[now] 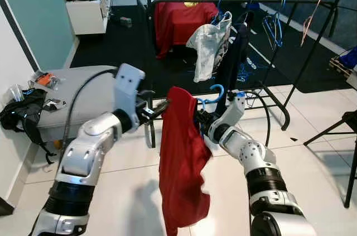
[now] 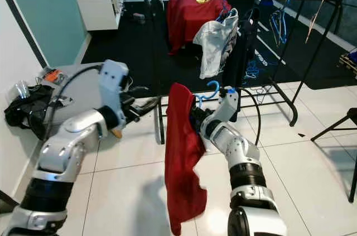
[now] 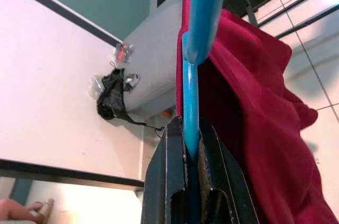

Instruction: Hang hanger

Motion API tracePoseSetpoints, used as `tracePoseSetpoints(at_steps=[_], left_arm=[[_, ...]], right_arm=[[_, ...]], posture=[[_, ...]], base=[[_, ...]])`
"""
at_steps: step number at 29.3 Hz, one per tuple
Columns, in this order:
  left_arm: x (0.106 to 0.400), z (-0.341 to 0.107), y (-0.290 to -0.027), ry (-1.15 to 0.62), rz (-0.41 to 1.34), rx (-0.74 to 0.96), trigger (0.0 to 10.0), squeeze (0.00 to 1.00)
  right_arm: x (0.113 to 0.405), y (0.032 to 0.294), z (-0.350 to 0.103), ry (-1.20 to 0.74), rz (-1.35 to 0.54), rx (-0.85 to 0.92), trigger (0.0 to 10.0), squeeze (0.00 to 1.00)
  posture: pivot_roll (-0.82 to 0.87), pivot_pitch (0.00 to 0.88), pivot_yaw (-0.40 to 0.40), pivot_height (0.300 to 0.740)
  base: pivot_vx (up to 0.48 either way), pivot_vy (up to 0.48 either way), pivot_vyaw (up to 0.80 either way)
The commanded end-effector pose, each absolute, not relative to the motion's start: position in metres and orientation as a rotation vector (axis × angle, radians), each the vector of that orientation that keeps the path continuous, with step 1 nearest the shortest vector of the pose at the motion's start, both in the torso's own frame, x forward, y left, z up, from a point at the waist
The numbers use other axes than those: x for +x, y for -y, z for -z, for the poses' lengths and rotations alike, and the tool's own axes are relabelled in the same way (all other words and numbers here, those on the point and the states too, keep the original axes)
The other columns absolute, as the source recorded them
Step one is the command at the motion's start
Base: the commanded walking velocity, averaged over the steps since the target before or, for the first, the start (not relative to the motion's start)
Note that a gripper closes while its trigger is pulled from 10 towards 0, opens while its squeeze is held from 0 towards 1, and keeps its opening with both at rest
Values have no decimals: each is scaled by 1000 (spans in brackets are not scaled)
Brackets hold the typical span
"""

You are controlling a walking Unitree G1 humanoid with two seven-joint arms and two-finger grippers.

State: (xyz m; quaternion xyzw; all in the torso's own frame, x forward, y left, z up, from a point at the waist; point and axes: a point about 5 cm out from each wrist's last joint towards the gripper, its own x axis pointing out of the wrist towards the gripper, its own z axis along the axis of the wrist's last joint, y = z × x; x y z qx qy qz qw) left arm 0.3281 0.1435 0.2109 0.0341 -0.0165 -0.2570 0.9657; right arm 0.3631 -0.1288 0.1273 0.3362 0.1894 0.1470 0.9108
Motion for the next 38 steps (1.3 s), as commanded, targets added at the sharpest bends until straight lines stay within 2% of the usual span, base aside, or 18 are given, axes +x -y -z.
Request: tracePoseSetpoints(at_steps=[1, 3, 4, 6, 7, 11, 12, 13, 14, 17, 19, 22, 23, 24, 27, 34, 35, 38], left_arm=[[328, -206, -166, -10, 456, 87, 10000, 0], [328, -206, -166, -10, 456, 87, 10000, 0], [328, -208, -180, -11, 410, 91, 10000, 0], [328, -208, -180, -11, 410, 91, 10000, 0], [327, -210, -190, -9, 374, 94, 10000, 0], [327, -210, -195, -6, 347, 99, 10000, 0], [327, -208, -199, -9, 326, 112, 10000, 0], [327, -208, -199, -9, 326, 112, 10000, 0], [327, -203, -201, -20, 322, 134, 10000, 0], [327, -203, -201, -20, 322, 134, 10000, 0], [322, -190, -207, -52, 323, 168, 10000, 0], [322, -190, -207, -52, 323, 168, 10000, 0], [320, -186, -209, -60, 328, 165, 10000, 0], [316, -182, -211, -65, 348, 150, 10000, 0], [310, -177, -215, -79, 375, 123, 10000, 0], [302, -172, -217, -112, 390, 85, 10000, 0], [299, -172, -214, -119, 409, 30, 10000, 1000], [295, -172, -211, -119, 434, -20, 10000, 1000]], right_arm=[[363, 132, -132, -374, -336, 658, 10000, 0], [363, 132, -132, -374, -336, 658, 10000, 0], [363, 136, -132, -374, -344, 633, 10000, 0], [363, 136, -132, -374, -344, 633, 10000, 0], [363, 138, -133, -372, -356, 616, 10000, 0], [362, 140, -136, -364, -395, 575, 10000, 0], [360, 142, -140, -340, -461, 491, 10000, 0], [360, 142, -140, -340, -461, 491, 10000, 0], [357, 145, -146, -294, -554, 344, 10000, 0], [357, 145, -146, -294, -554, 344, 10000, 0], [333, 152, -163, -133, -918, -34, 10000, 0], [333, 152, -163, -133, -918, -34, 10000, 0], [324, 156, -168, -103, -1033, -137, 10000, 0], [318, 164, -179, -75, -1112, -154, 10000, 0], [314, 178, -197, -46, -1171, -132, 10000, 0], [312, 192, -211, -33, -1200, -111, 10000, 0], [313, 196, -215, -16, -1190, -115, 10000, 0], [314, 198, -217, 1, -1175, -116, 10000, 0]], posture=[[-45, 9, -29, 740], [-45, 9, -29, 740], [-41, 9, -30, 740], [-41, 9, -30, 740], [-42, 9, -29, 740], [-42, 9, -29, 740], [-44, 9, -26, 740], [-44, 9, -26, 740], [-47, 9, -25, 740], [-47, 9, -25, 740], [-52, 10, -24, 740], [-52, 10, -24, 740], [-56, 12, -25, 740], [-55, 12, -25, 740], [-57, 12, -23, 740], [-60, 13, -23, 740], [-61, 11, -22, 740], [-61, 11, -22, 740]], base=[[0, 0, 0], [0, 0, 0], [0, 0, 0], [0, 0, 0], [0, 0, 0], [0, 0, 0], [0, 0, 0], [0, 0, 0], [0, 0, 0], [0, 0, 0], [0, 0, 0], [0, 0, 0], [0, 0, 0], [0, 0, 0], [0, 0, 0], [0, 0, 0], [0, 0, 0], [0, 0, 0]])
